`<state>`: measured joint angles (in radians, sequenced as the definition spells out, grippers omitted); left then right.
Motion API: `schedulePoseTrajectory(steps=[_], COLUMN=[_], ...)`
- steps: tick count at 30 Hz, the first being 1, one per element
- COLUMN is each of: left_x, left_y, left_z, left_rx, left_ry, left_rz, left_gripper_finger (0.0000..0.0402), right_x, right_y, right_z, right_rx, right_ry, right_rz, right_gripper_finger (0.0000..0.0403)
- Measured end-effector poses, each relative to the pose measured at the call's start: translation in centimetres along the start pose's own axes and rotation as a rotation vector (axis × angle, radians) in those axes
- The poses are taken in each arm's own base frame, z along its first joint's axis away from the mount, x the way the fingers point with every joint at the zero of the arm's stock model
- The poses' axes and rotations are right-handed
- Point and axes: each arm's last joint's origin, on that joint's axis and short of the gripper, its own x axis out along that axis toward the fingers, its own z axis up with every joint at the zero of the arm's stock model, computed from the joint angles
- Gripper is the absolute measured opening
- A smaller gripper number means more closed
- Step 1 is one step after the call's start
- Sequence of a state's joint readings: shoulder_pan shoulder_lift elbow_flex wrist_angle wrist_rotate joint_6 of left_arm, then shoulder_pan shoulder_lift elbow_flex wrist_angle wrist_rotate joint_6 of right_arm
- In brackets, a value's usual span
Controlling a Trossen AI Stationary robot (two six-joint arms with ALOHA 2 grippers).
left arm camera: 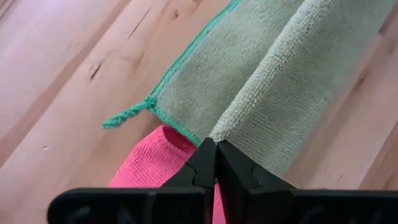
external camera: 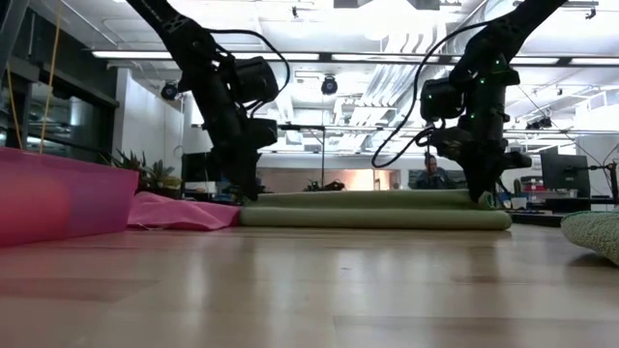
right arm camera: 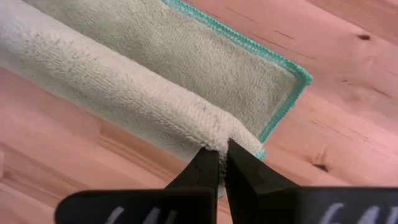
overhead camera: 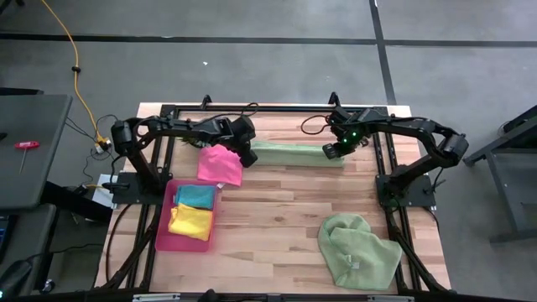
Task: Fold microfiber towels
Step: Fold the top green microfiber towel
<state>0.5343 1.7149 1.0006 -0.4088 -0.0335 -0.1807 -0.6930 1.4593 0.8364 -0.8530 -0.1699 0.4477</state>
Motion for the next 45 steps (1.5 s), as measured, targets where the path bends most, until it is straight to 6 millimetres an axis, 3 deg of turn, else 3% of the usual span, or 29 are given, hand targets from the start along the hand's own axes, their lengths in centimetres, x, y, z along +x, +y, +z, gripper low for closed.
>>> schedulePoseTrajectory(steps=[12,23,28,37,45], left_x=[0.1,0.1,0.1,0.0,0.0], left_y=[0.1,0.2,0.2,0.1,0.4], left_z=[0.1,0.2,0.2,1.1,1.2], left_rx=[-0.002,0.023,0.057,0.080,0.117], left_ry=[-0.028,-0.042,-0.044,-0.129,-0.140], left_rz=[0.036,0.052,0.057,0.054,0.125], left_gripper_finger=[0.0000,0.0000,0.0000,0.0017,0.0070], right_x=[0.0,-0.1,-0.5,-0.6,-0.7], right_y=[0.0,-0.2,-0.3,-0.4,-0.4], right_z=[0.2,0.6,0.7,0.7,0.6], right_rx=[-0.003,-0.010,-0.012,-0.018,-0.019], right_ry=[-0.026,-0.113,-0.150,-0.155,-0.152], right_rz=[-0.005,-0.119,-0.140,-0.136,-0.135], right_gripper_finger=[0.0010,0.0170,0.0214,0.0222,0.0222])
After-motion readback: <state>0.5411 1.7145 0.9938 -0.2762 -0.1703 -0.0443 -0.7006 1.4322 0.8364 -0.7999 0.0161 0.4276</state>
